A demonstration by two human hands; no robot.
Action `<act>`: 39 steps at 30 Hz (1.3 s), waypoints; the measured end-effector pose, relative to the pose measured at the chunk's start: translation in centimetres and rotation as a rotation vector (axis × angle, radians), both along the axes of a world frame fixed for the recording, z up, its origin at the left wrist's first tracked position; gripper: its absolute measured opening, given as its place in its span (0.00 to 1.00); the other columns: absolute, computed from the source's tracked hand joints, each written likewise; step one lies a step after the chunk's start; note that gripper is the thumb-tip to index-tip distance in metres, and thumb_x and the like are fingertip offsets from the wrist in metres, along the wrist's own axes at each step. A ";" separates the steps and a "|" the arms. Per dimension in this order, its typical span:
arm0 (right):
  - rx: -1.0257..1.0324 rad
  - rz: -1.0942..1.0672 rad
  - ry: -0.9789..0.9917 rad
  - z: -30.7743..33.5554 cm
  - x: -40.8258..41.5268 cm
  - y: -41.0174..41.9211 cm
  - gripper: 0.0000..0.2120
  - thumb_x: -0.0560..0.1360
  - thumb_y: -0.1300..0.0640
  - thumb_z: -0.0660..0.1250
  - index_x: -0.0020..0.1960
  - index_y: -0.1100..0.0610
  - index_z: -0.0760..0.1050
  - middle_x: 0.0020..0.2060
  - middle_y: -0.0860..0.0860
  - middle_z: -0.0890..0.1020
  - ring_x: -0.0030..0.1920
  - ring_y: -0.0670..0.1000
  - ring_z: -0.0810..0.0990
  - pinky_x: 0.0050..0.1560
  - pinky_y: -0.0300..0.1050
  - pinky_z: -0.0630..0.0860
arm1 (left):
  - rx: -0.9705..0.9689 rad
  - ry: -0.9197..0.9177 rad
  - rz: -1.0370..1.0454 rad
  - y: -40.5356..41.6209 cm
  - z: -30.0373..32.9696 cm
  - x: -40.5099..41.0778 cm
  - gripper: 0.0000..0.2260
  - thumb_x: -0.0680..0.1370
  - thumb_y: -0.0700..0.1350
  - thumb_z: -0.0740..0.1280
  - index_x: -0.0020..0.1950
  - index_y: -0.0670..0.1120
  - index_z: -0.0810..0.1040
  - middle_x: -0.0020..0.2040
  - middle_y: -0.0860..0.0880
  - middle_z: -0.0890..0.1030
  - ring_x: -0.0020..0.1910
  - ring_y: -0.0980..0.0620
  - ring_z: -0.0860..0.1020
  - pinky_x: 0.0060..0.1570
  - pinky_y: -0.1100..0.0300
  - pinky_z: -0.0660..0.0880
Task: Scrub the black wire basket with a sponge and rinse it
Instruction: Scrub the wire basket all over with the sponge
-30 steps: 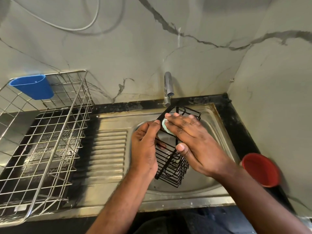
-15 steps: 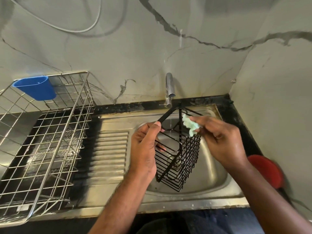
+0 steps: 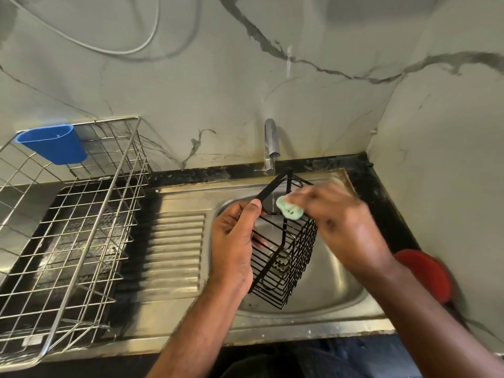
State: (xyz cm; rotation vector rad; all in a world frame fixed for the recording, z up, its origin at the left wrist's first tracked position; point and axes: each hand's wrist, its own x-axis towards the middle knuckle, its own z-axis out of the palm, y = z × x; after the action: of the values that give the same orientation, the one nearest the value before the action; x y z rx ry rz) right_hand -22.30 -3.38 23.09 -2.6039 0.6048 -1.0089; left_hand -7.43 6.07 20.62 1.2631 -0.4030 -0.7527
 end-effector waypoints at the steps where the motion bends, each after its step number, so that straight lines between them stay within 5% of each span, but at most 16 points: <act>1: -0.053 0.053 0.081 0.0 0.0 0.6 0.21 0.74 0.72 0.65 0.63 0.58 0.81 0.58 0.53 0.83 0.59 0.50 0.79 0.55 0.46 0.81 | -0.022 0.015 0.006 0.0 -0.1 0.0 0.08 0.79 0.44 0.71 0.46 0.38 0.82 0.38 0.46 0.82 0.35 0.49 0.77 0.32 0.57 0.74; 3: -0.123 0.119 0.181 0.0 -0.5 0.7 0.21 0.74 0.68 0.64 0.65 0.57 0.80 0.62 0.53 0.81 0.62 0.51 0.77 0.54 0.46 0.80 | -0.049 0.031 0.006 0.1 -0.2 0.2 0.12 0.78 0.45 0.71 0.46 0.35 0.80 0.41 0.41 0.81 0.38 0.43 0.76 0.36 0.54 0.74; 7: -0.076 -0.046 0.121 -0.7 -1.6 -2.1 0.22 0.72 0.74 0.67 0.62 0.58 0.83 0.60 0.57 0.82 0.59 0.57 0.80 0.54 0.54 0.81 | -0.017 0.003 0.006 0.3 -0.2 0.2 0.06 0.79 0.42 0.70 0.44 0.41 0.82 0.34 0.52 0.80 0.30 0.57 0.74 0.25 0.61 0.72; 14: 0.004 -0.144 0.114 -0.8 -1.4 -3.4 0.21 0.72 0.76 0.69 0.59 0.59 0.83 0.56 0.56 0.84 0.57 0.58 0.81 0.55 0.54 0.81 | -0.012 -0.012 0.001 0.1 -0.5 -0.1 0.06 0.78 0.43 0.70 0.43 0.42 0.81 0.38 0.49 0.81 0.36 0.54 0.76 0.25 0.60 0.72; 19: -0.102 0.224 0.228 0.7 -0.9 0.5 0.19 0.77 0.62 0.60 0.64 0.53 0.80 0.61 0.53 0.81 0.62 0.48 0.77 0.58 0.37 0.73 | -0.052 0.044 -0.015 0.0 -0.8 -0.1 0.07 0.79 0.43 0.71 0.46 0.39 0.82 0.41 0.42 0.80 0.38 0.46 0.75 0.33 0.57 0.73; 25: 0.031 -0.131 0.194 -1.5 -2.3 -5.1 0.21 0.73 0.73 0.70 0.60 0.55 0.83 0.58 0.54 0.83 0.58 0.54 0.81 0.60 0.50 0.79 | 0.025 -0.026 -0.064 0.5 -0.5 -0.8 0.07 0.79 0.43 0.70 0.42 0.43 0.82 0.38 0.49 0.81 0.38 0.50 0.76 0.28 0.60 0.73; 29: 0.085 -0.189 0.101 -1.0 -2.2 -4.1 0.20 0.75 0.72 0.67 0.60 0.54 0.83 0.58 0.51 0.82 0.57 0.49 0.81 0.60 0.37 0.76 | 0.040 -0.105 -0.118 0.5 -0.5 -1.0 0.08 0.78 0.44 0.71 0.43 0.40 0.83 0.43 0.40 0.83 0.41 0.44 0.76 0.31 0.57 0.74; 33: 0.025 -0.044 0.113 -0.2 -1.1 -0.9 0.23 0.74 0.74 0.65 0.64 0.57 0.81 0.59 0.53 0.82 0.58 0.49 0.80 0.60 0.40 0.78 | 0.033 -0.163 -0.192 0.6 0.1 -1.8 0.09 0.79 0.43 0.71 0.38 0.44 0.83 0.38 0.42 0.78 0.37 0.45 0.72 0.29 0.60 0.74; 39: 0.176 -0.311 0.200 -0.2 -3.1 -4.0 0.18 0.78 0.70 0.66 0.62 0.55 0.82 0.59 0.53 0.82 0.56 0.52 0.82 0.59 0.33 0.70 | 0.010 -0.194 -0.205 1.6 1.0 -1.8 0.14 0.79 0.42 0.70 0.33 0.49 0.84 0.29 0.52 0.79 0.30 0.54 0.71 0.34 0.55 0.70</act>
State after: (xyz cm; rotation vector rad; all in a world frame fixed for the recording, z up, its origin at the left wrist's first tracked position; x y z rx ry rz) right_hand -25.36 -7.36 22.91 -2.5194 1.1219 -0.7395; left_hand -9.18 7.64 21.60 1.3216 -0.6954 -0.8077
